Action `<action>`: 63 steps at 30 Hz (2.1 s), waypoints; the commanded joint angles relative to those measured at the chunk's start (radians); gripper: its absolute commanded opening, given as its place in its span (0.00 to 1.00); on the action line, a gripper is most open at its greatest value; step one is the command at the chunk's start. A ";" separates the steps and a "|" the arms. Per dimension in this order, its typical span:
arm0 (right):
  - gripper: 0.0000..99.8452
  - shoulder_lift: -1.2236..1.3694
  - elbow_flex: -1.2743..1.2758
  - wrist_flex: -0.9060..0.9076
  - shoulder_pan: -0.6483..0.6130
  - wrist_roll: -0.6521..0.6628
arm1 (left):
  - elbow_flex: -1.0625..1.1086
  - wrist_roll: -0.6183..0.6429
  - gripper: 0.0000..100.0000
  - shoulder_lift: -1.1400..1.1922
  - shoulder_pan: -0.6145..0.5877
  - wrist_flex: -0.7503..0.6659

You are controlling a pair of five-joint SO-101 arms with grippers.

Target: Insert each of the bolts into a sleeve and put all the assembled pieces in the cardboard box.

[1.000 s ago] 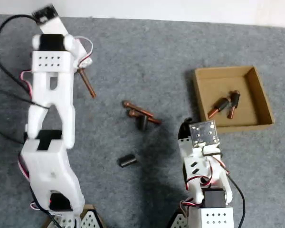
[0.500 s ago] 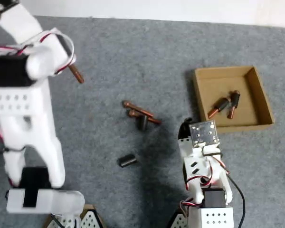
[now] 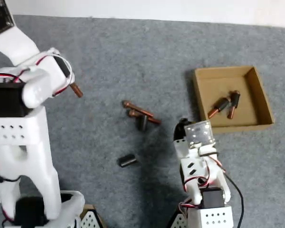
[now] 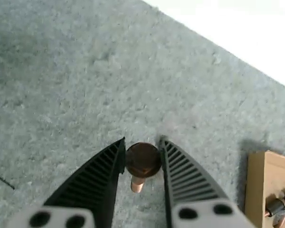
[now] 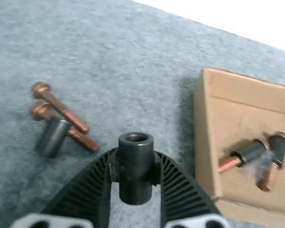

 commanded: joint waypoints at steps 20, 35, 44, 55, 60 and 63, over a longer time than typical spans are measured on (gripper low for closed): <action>0.00 -0.018 0.111 -0.033 -0.048 0.005 | 1.142 0.002 0.00 -1.175 0.018 -0.543; 0.00 -0.018 0.113 -0.191 -0.228 0.006 | 1.437 0.135 0.00 -1.428 0.104 -0.738; 0.00 -0.019 0.113 -0.295 -0.337 0.011 | 1.435 0.157 0.00 -1.423 0.348 -0.741; 0.00 -0.018 0.114 -0.260 -0.423 0.198 | 1.437 0.157 0.01 -1.423 0.496 -0.736; 0.00 -0.018 0.114 -0.260 -0.423 0.199 | 1.437 0.157 0.01 -1.423 0.552 -0.735; 0.00 -0.018 0.114 -0.254 -0.421 0.199 | 1.445 0.157 0.01 -1.425 0.561 -0.729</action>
